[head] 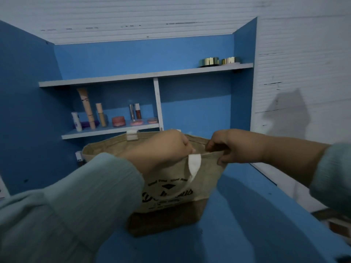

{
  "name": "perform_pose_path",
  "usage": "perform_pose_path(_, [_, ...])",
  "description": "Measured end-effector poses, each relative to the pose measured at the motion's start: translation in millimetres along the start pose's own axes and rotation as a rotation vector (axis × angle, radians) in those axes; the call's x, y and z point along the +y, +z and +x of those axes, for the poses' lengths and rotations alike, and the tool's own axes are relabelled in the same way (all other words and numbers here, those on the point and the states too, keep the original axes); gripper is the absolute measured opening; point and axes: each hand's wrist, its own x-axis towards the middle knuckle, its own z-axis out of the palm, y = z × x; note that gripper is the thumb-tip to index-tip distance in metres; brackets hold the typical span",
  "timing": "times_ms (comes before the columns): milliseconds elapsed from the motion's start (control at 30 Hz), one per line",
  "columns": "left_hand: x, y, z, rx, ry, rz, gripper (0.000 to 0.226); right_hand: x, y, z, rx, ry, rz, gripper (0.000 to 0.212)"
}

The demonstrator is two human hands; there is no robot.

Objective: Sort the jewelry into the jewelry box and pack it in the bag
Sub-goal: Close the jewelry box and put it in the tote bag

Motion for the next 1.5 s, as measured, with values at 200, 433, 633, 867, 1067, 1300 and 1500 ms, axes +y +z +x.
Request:
perform_pose_path(200, [21.8, 26.4, 0.0, -0.242, -0.031, 0.081, 0.028, -2.8, 14.7, -23.0, 0.039, -0.05, 0.006, 0.062])
perform_pose_path(433, [22.5, 56.3, 6.8, -0.204, -0.272, -0.18, 0.032, -8.2, 22.0, -32.4, 0.05, -0.034, 0.027, 0.07])
perform_pose_path(633, [19.8, 66.0, 6.9, -0.201, -0.265, -0.142, 0.032, -13.7, 20.8, -36.6, 0.018, -0.057, -0.017, 0.051])
perform_pose_path(867, [20.0, 58.9, 5.6, -0.04, -0.041, 0.294, 0.023, -20.6, 13.6, -33.6, -0.102, -0.023, -0.213, 0.029])
perform_pose_path(1067, [12.1, 53.2, 12.4, -0.137, -0.036, 0.284, 0.032, -21.1, 14.6, -30.9, -0.157, -0.024, -0.296, 0.028])
perform_pose_path(1300, [19.5, 67.4, 12.5, -0.19, -0.078, 0.24, 0.035, -20.6, 17.5, -36.3, -0.113, -0.01, -0.21, 0.031])
perform_pose_path(1500, [23.5, 75.5, 10.0, -0.15, -0.027, 0.27, 0.034, -19.7, 23.1, -40.6, -0.108, 0.0, -0.225, 0.033])
